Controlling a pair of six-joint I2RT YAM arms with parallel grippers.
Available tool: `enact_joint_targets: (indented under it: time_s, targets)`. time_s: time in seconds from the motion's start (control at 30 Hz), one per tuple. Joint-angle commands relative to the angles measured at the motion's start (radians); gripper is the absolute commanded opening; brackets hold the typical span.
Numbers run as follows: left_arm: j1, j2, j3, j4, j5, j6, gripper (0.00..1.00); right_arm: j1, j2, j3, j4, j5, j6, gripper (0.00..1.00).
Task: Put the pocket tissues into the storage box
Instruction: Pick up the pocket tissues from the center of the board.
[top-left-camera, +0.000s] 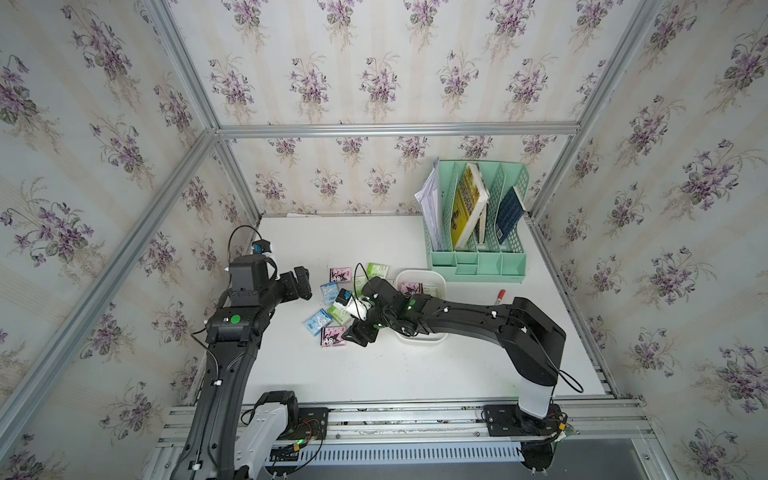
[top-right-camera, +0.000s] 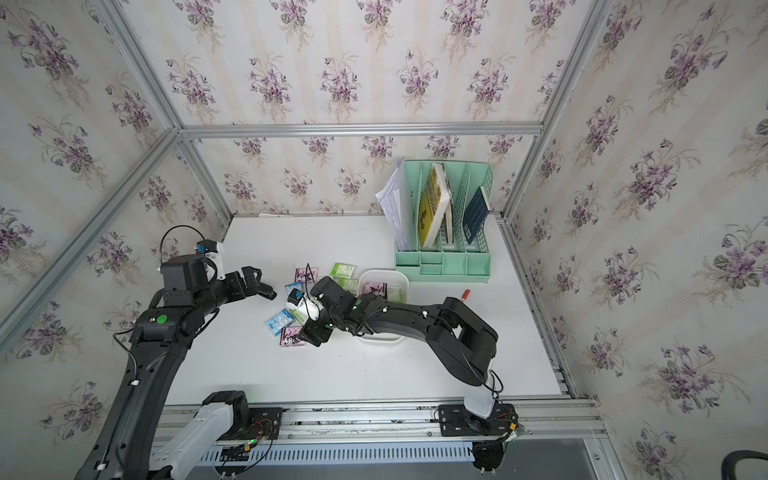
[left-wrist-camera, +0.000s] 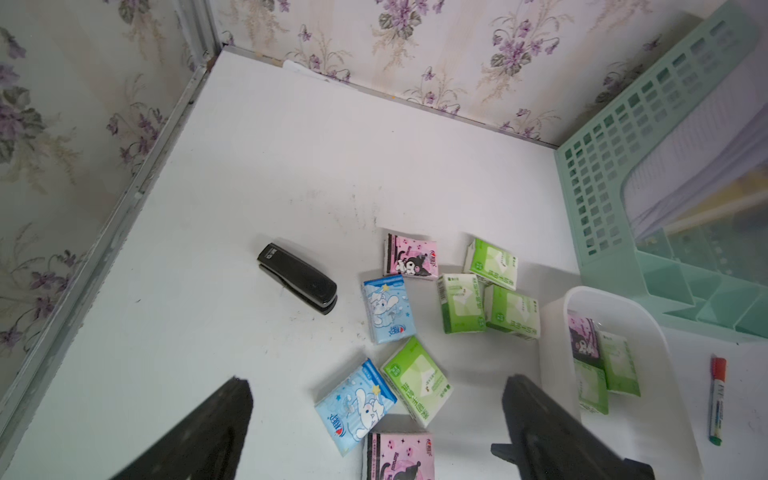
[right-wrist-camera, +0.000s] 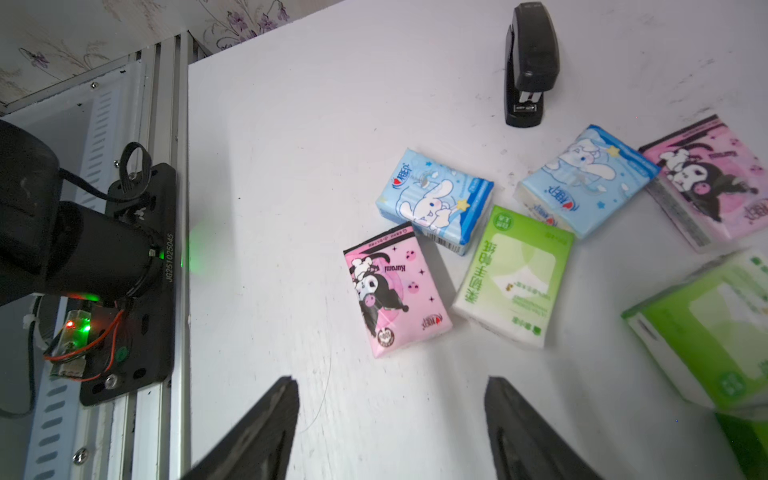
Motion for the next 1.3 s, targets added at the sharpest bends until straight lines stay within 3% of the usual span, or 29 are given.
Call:
enact_joint_targets:
  time_s: [0.0,0.17,0.53,0.93,1.07,1.2,1.27]
  targets:
    - [0.064,0.008,-0.005,-0.038,0.054,-0.020,0.99,0.016,0.047,0.037,0.033,-0.013,-0.025,0.75]
    - [0.127,0.017,0.000,-0.056,0.107,-0.024,0.99,0.043,0.136,0.099,0.022,0.007,-0.052,0.75]
    - [0.132,-0.008,0.002,-0.072,0.101,0.003,0.99,0.058,0.268,0.230,-0.047,0.054,-0.088,0.76]
    - [0.131,-0.008,0.003,-0.066,0.102,-0.002,0.99,0.066,0.312,0.232,-0.068,0.104,-0.092,0.74]
    - [0.132,-0.005,0.000,-0.058,0.105,-0.010,0.99,0.068,0.304,0.216,-0.076,0.107,-0.083,0.63]
    - [0.132,0.001,0.004,-0.056,0.116,-0.015,0.99,0.068,0.246,0.138,-0.025,0.124,-0.050,0.45]
    - [0.131,-0.001,0.006,-0.058,0.121,-0.016,0.99,0.068,0.202,0.105,0.001,0.124,-0.035,0.40]
